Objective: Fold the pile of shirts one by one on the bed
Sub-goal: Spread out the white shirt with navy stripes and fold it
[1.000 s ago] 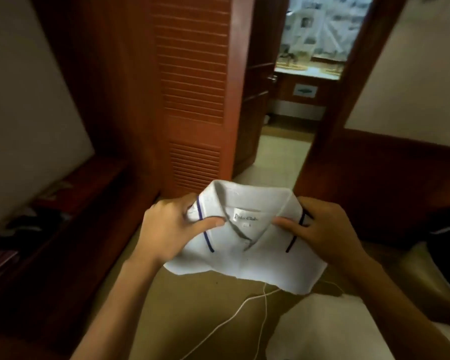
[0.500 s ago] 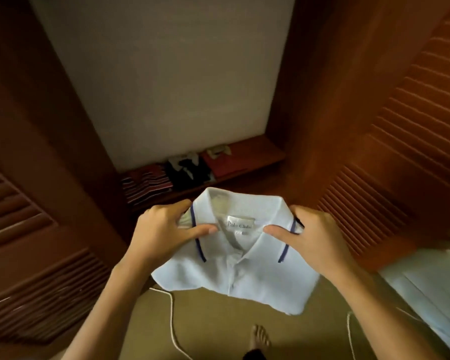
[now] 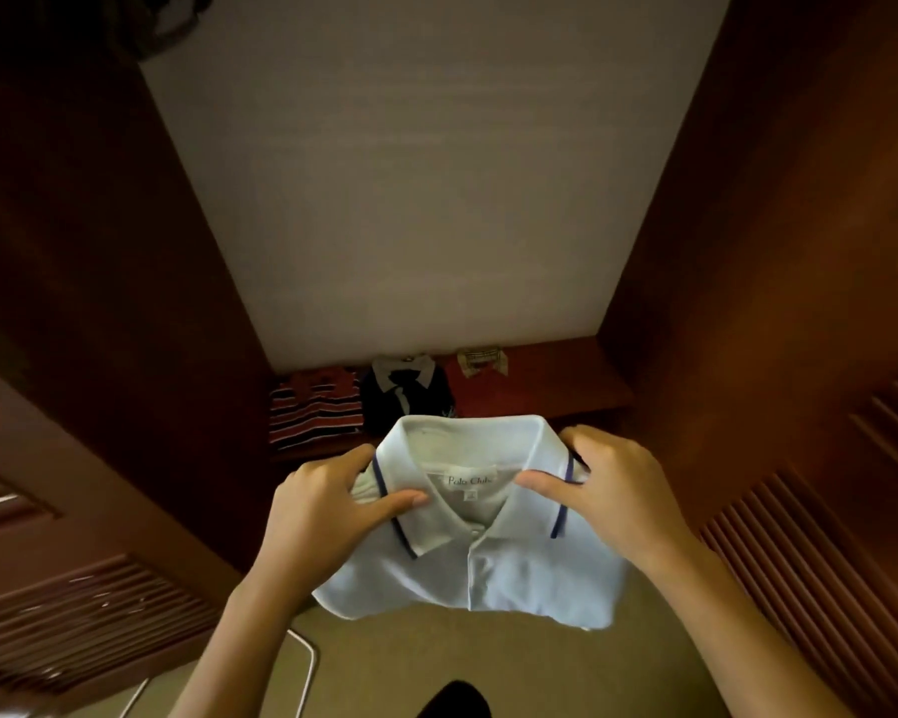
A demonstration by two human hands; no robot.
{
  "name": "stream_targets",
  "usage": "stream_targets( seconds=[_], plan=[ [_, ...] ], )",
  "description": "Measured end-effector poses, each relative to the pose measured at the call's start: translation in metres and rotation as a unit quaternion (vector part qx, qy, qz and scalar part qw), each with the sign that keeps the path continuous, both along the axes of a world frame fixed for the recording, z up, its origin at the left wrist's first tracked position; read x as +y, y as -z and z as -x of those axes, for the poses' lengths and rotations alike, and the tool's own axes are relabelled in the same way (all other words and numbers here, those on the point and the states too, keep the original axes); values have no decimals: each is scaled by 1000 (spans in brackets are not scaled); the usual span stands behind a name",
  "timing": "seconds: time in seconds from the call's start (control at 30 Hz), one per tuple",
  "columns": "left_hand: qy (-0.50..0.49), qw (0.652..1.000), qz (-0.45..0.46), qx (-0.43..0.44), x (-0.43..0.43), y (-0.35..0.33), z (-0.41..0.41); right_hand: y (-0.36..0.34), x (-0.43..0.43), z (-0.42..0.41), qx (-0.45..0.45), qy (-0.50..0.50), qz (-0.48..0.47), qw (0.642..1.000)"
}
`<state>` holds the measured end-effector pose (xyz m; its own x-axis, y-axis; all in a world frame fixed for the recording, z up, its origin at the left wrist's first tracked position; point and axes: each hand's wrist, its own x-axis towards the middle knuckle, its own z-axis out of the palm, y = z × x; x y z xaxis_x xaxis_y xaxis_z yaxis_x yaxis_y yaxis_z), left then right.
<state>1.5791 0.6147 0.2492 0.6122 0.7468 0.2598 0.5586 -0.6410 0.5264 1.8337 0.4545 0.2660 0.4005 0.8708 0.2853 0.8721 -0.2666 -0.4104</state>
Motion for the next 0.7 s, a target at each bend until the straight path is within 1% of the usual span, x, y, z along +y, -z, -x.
stream_targets(
  seconds=[0.2,0.33,0.53,0.63,0.7],
  plan=[
    [-26,999,27,-13,38,27,-60,24,51,-73,3,-41,11,999],
    [-42,997,58,21,91,57,-128,52,106,-143,7,-51,28,998],
    [-27,990,119,76,185,117,-240,121,197,-249,-8,-47,47,998],
    [-26,980,178,82,223,159,-285,164,237,-296,19,-42,78,996],
    [-22,973,214,87,246,191,-308,197,261,-324,40,-61,106,992]
  ],
)
